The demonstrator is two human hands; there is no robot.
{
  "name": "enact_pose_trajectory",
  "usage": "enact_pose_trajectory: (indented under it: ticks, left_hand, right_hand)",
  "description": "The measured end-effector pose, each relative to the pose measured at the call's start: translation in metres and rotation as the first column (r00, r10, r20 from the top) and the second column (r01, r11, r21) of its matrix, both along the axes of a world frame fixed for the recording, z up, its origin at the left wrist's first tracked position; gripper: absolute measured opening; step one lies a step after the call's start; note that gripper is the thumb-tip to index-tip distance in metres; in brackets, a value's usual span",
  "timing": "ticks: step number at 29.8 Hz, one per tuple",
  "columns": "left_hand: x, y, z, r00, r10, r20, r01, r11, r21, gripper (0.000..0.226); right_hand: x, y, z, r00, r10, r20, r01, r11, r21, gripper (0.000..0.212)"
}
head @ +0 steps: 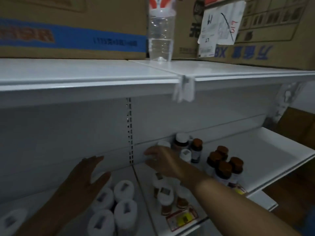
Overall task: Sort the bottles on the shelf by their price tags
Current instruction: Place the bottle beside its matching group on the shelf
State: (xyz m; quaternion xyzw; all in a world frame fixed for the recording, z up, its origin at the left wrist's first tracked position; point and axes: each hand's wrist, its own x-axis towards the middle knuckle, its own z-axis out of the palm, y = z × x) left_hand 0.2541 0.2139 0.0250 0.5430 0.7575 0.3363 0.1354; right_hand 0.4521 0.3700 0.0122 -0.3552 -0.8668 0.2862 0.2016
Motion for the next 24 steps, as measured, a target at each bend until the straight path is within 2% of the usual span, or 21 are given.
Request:
enact_pose_trajectory:
  ticks: [2,4,6,8,10,12,13,15,18,19,21,22,24]
  left_hand:
    - [0.02,0.014,-0.001,0.999,-0.033,0.039,0.035,0.999,-0.038,0.054]
    - [0.036,0.021,-0.001,0.996,-0.06,0.067,0.064,0.996,-0.065,0.054]
    - [0.045,0.02,-0.009,0.996,-0.06,0.072,0.065,0.995,-0.07,0.052]
    - [0.047,0.015,-0.015,0.995,-0.028,0.093,0.037,0.995,-0.098,0.047]
    - [0.051,0.01,-0.017,0.994,0.001,0.109,0.009,0.996,-0.091,0.045]
    - [0.054,0.006,-0.017,0.995,0.011,0.096,-0.003,0.997,-0.079,0.044]
    - [0.056,0.004,-0.016,0.997,0.013,0.081,-0.008,0.998,-0.061,0.042]
    - [0.06,0.001,-0.012,0.998,0.032,0.049,-0.033,0.999,0.025,0.037]
    - [0.067,0.001,-0.004,0.985,0.057,0.16,-0.078,0.988,0.13,0.034]
    - [0.07,0.003,-0.004,0.978,0.046,0.206,-0.076,0.987,0.139,0.033]
    - [0.077,0.006,-0.004,0.959,0.014,0.283,-0.052,0.99,0.128,0.029]
    - [0.08,0.007,-0.003,0.951,0.0,0.309,-0.038,0.992,0.117,0.026]
    - [0.082,0.008,-0.002,0.945,-0.017,0.327,-0.014,0.996,0.093,0.026]
  right_hand:
    - [0.037,0.033,0.002,0.989,-0.111,0.098,0.107,0.993,0.044,0.038]
    - [0.065,0.066,0.006,0.959,-0.258,0.118,0.243,0.961,0.132,0.036]
    - [0.082,0.091,0.006,0.919,-0.345,0.191,0.33,0.938,0.108,0.039]
    - [0.087,0.102,0.001,0.878,-0.283,0.387,0.278,0.958,0.069,0.039]
    - [0.084,0.104,-0.011,0.806,-0.251,0.536,0.192,0.967,0.165,0.036]
    - [0.08,0.1,-0.02,0.775,-0.267,0.573,0.115,0.951,0.288,0.029]
    - [0.08,0.098,-0.02,0.785,-0.27,0.557,0.119,0.949,0.292,0.028]
    - [0.082,0.097,-0.01,0.853,-0.263,0.452,0.199,0.962,0.185,0.026]
    - [0.088,0.093,0.019,0.962,-0.254,0.103,0.253,0.967,0.023,0.017]
    - [0.089,0.088,0.03,0.974,-0.226,-0.019,0.224,0.972,-0.069,0.018]
    - [0.089,0.075,0.046,0.97,-0.12,-0.21,0.045,0.942,-0.332,0.024]
    - [0.088,0.069,0.05,0.962,-0.076,-0.262,-0.044,0.904,-0.426,0.024]
    - [0.088,0.06,0.05,0.956,-0.016,-0.293,-0.138,0.858,-0.495,0.026]
